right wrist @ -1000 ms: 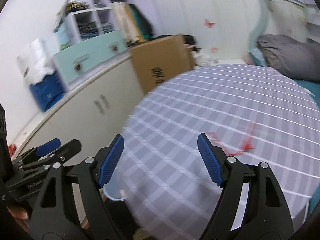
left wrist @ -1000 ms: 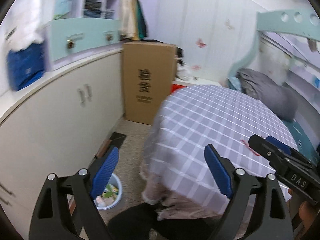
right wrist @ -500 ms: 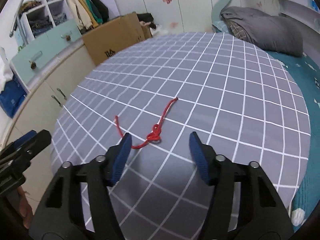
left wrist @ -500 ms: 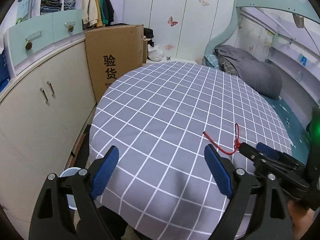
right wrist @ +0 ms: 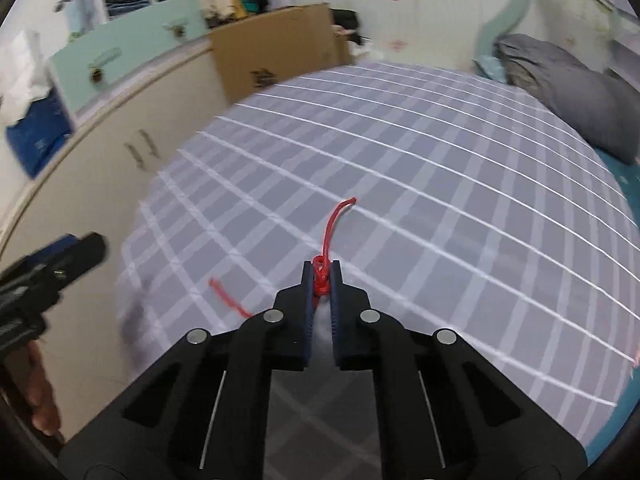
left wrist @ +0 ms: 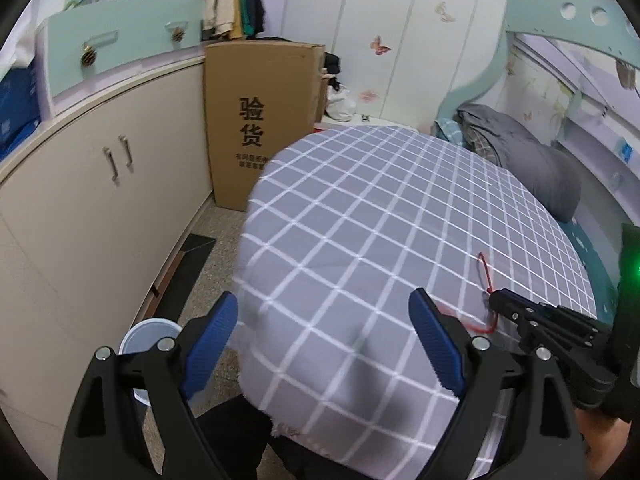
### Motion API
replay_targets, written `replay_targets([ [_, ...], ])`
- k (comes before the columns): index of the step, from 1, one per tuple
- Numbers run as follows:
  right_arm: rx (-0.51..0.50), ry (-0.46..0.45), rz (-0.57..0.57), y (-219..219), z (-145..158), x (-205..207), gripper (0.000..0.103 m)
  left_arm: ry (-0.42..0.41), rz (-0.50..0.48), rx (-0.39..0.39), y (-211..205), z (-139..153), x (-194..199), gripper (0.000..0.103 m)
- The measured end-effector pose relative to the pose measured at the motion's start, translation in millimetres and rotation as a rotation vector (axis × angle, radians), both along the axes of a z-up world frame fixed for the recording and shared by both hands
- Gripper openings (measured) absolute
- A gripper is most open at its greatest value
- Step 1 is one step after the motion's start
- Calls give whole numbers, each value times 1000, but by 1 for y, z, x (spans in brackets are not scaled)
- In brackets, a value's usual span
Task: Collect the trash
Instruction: 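Grasp the red string with the right tool, then carry the red string over the wastebasket and open the right tool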
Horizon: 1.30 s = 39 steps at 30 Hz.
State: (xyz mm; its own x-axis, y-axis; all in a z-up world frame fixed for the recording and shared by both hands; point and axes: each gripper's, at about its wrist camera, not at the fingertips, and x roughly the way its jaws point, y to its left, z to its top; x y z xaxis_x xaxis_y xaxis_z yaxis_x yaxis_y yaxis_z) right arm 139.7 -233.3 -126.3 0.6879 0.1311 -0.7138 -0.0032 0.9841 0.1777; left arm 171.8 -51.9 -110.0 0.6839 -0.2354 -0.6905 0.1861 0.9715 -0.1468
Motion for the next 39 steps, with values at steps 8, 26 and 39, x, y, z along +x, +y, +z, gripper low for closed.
replay_targets([
  [8,39,-31,243,120,15,33,7,20,149,-60,92,-16,12,85],
  [26,-25,279,555,375,-185,142,7,297,685,-202,362,-208,54,85],
  [39,-39,517,591,414,-334,194,7,571,832,-243,407,-423,72,85],
])
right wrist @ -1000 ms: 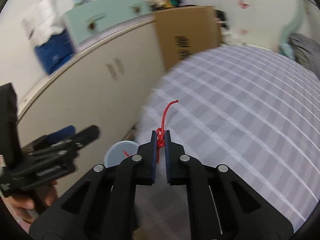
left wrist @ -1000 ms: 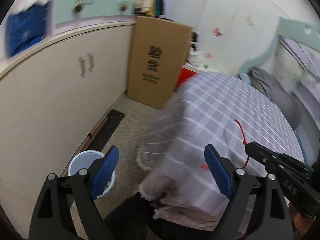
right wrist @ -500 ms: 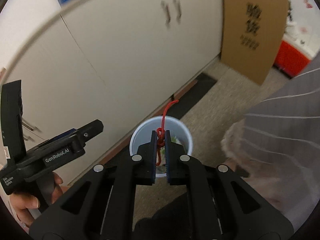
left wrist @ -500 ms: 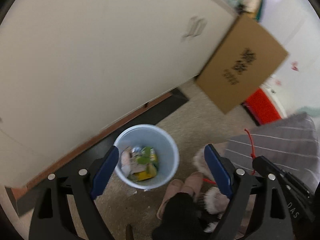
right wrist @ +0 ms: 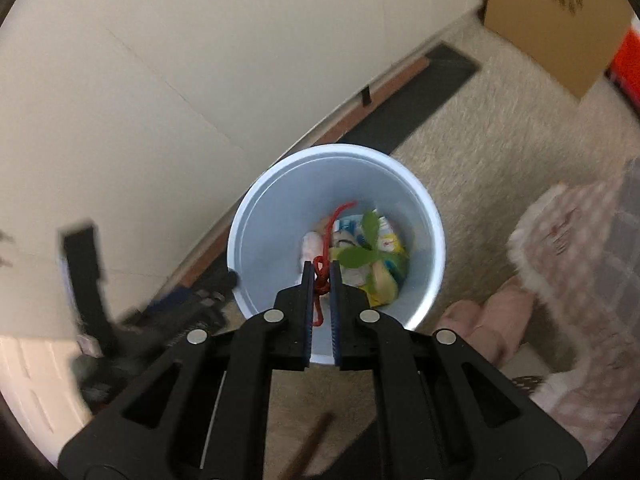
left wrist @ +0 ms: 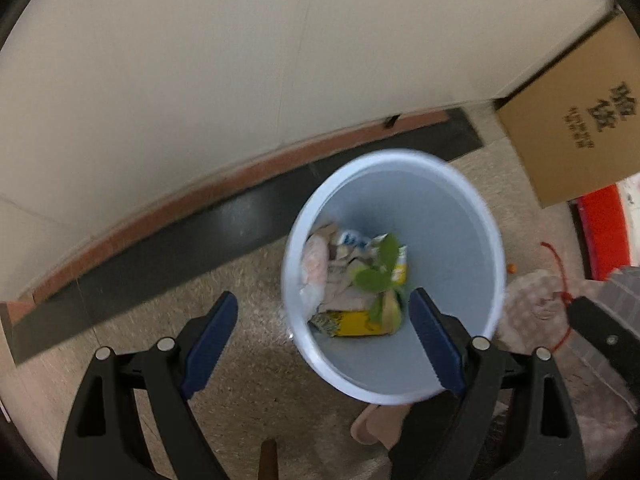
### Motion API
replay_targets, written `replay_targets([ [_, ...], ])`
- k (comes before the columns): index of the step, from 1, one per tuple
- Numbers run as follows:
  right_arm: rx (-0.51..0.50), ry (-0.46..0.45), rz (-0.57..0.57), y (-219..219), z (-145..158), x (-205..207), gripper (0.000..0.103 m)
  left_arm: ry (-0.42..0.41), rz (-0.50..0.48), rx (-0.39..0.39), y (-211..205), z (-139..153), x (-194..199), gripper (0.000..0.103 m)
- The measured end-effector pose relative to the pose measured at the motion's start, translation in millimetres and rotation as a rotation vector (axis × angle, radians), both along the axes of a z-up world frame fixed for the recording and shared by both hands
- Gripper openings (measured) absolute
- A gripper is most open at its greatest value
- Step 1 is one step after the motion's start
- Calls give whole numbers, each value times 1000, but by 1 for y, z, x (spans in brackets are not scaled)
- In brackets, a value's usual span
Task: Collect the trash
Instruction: 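Carry the red string over the wastebasket and open the right tool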
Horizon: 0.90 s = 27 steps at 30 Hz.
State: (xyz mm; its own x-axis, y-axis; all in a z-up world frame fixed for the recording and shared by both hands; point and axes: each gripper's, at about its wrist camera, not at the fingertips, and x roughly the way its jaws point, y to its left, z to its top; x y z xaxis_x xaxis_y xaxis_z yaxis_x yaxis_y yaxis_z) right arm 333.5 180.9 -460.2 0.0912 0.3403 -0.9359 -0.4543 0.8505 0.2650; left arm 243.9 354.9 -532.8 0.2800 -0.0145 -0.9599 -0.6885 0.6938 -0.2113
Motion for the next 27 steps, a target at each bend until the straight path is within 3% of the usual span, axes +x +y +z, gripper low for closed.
replay_targets([
  [1,-12,1,12,0,-4,4,7,19,9,-10,1,-15,-1,84],
  [5,-47,26,34,3,-30,7,7,86,27,-68,4,-55,-11,59],
  [7,-61,40,34,4,-40,6,7,94,48,-98,4,-67,-13,53],
  [9,-64,55,30,3,-47,5,7,98,55,-119,5,-75,-14,26],
  [11,-67,54,26,4,-47,6,7,80,53,-159,4,-78,-16,17],
  [18,-40,26,15,5,-39,9,9,62,62,-174,4,-81,-16,17],
  [19,-42,23,14,5,-39,10,13,63,61,-173,4,-80,-18,17],
  [21,-41,17,10,4,-36,9,39,62,63,-172,4,-79,-17,17],
  [22,-38,8,5,3,-33,9,61,62,65,-174,4,-80,-17,17],
  [27,-22,-29,-13,-7,-12,7,61,78,69,-186,5,-80,-15,20],
])
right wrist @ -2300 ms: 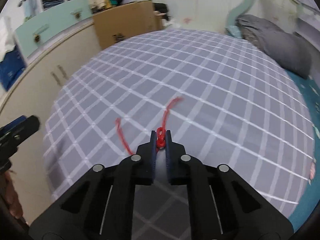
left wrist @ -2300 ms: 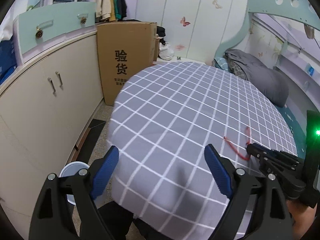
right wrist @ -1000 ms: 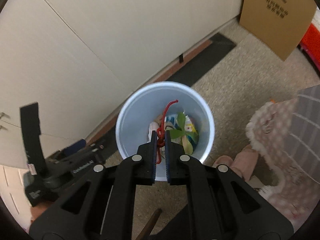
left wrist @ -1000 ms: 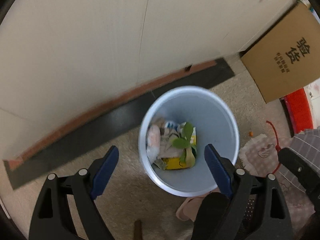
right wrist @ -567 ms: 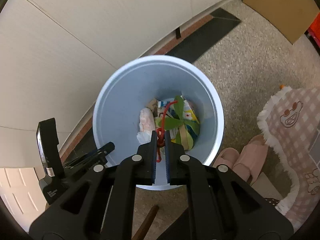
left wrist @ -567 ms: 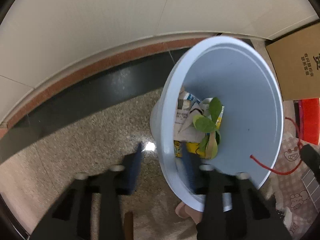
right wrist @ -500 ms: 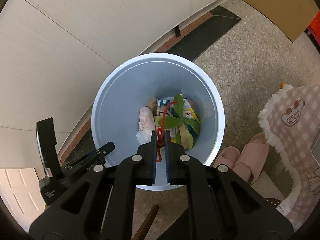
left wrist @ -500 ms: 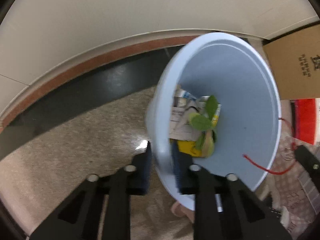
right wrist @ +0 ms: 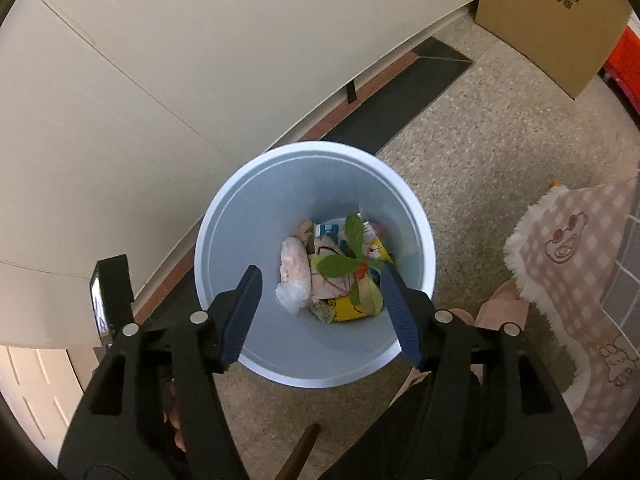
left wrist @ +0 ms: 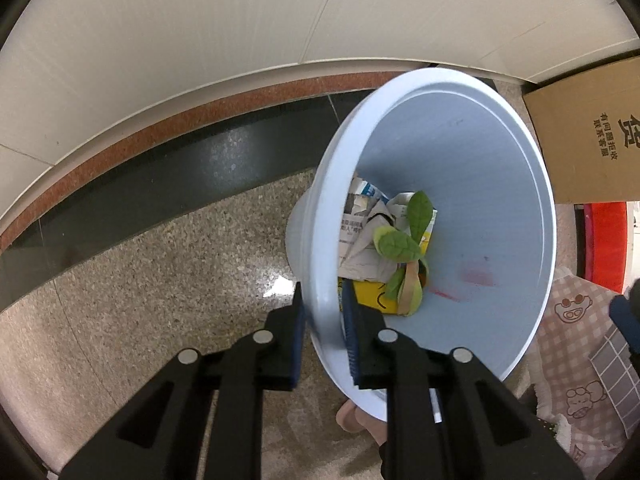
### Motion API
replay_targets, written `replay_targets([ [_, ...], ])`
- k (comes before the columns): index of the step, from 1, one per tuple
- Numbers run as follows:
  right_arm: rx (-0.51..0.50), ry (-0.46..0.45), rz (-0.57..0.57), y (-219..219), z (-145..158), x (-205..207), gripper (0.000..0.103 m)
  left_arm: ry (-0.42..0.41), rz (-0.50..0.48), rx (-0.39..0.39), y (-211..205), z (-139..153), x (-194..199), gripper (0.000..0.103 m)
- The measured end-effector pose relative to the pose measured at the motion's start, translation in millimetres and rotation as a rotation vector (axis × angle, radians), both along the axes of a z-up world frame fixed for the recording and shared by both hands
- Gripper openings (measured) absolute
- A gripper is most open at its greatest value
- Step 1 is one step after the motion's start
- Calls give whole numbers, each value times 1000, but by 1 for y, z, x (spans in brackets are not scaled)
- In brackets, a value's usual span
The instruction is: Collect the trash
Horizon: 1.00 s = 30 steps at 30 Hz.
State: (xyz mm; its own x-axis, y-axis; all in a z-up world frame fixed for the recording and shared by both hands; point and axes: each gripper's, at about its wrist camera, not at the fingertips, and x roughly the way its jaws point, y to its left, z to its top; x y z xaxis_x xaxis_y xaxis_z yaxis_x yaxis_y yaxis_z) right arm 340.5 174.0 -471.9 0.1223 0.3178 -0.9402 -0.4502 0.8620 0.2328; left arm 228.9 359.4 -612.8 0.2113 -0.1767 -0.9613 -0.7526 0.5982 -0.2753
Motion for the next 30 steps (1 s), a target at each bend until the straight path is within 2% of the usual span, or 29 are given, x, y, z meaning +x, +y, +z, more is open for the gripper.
replay_targets([
  [2,-1,-15,-6,-3,9,-1,61,-1,14,9,1,4,-1,20],
  [4,-6,-35,-17,-8,23,-4,61,8,17,28,3,13,-2,26],
  [5,-10,-51,-24,-11,32,-6,61,15,17,35,4,18,-2,42],
  [6,-15,-67,-28,-14,39,-8,61,14,17,41,6,25,-3,52],
  [7,-29,-96,-34,-17,52,-12,62,-1,17,61,6,37,-5,54],
  [9,-36,-128,-46,-24,69,-17,62,-30,-1,95,6,63,-9,66],
  [12,-39,-199,-81,-37,111,-32,63,-87,-22,124,3,102,-13,68],
  [17,-1,-337,-122,-59,190,-67,69,-235,-123,224,-15,200,-18,75],
  [18,14,-376,-130,-66,212,-79,70,-286,-148,259,-22,229,-22,77],
  [20,38,-438,-150,-78,246,-98,71,-343,-180,321,-34,267,-29,78],
  [22,53,-499,-167,-93,278,-118,73,-414,-204,438,-54,317,-42,78],
  [30,108,-742,-278,-171,396,-207,79,-630,-337,569,-128,449,-94,80],
])
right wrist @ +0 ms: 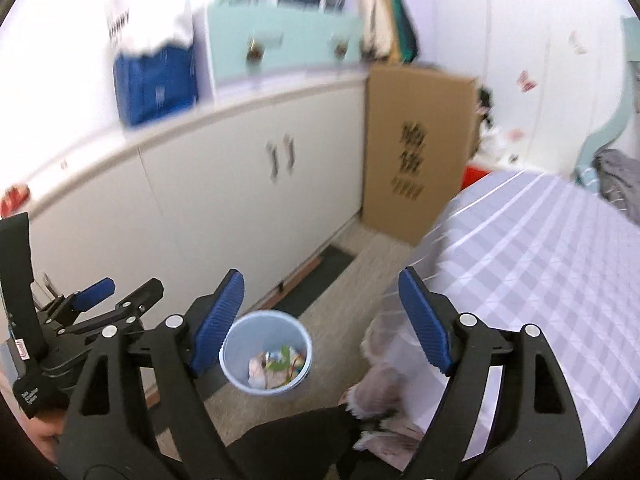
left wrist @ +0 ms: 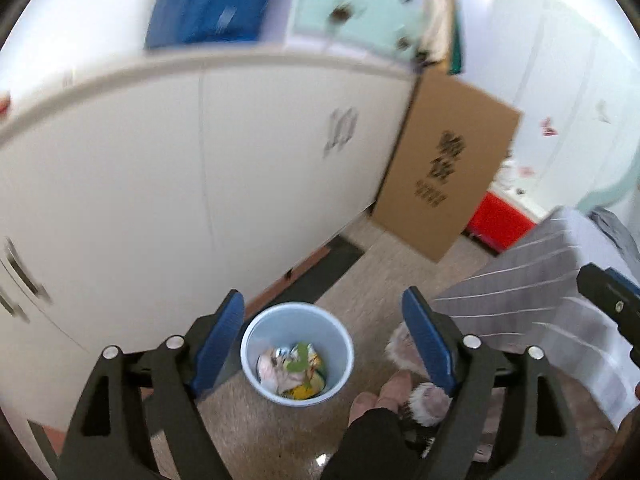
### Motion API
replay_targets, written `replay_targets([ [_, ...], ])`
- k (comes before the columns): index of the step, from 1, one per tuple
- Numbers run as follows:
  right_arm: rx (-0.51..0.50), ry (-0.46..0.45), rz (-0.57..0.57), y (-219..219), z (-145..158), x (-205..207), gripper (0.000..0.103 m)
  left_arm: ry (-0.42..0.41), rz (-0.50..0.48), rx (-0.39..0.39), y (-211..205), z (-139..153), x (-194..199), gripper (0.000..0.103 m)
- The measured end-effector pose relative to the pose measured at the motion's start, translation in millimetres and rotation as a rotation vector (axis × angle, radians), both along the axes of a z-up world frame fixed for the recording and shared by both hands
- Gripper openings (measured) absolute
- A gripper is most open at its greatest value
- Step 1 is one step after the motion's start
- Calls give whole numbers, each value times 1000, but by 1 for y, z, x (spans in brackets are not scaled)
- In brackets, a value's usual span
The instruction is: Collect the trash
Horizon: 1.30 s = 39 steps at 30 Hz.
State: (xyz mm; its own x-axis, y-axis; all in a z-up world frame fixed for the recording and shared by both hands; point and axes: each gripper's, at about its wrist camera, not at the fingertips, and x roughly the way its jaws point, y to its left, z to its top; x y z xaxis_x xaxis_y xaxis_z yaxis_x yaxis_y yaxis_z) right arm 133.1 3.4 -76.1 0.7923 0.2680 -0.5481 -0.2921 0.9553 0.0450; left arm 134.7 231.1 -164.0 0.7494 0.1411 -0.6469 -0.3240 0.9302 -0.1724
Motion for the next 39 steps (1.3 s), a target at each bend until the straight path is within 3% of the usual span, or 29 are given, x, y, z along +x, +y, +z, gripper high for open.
replay_targets([
  [9,45,-161,-90,-64,76,-98,88,-209,-157,111,-86,120,-77,90],
  [16,87,-261,-182,-99,105,-162,92,-334,-229,154,-127,172,-133,95],
  [28,77,-369,-255,-125,129,-245,95,-417,-266,241,-159,216,-207,97],
  [39,91,-404,-281,-132,131,-269,96,-462,-302,286,-179,232,-238,97],
])
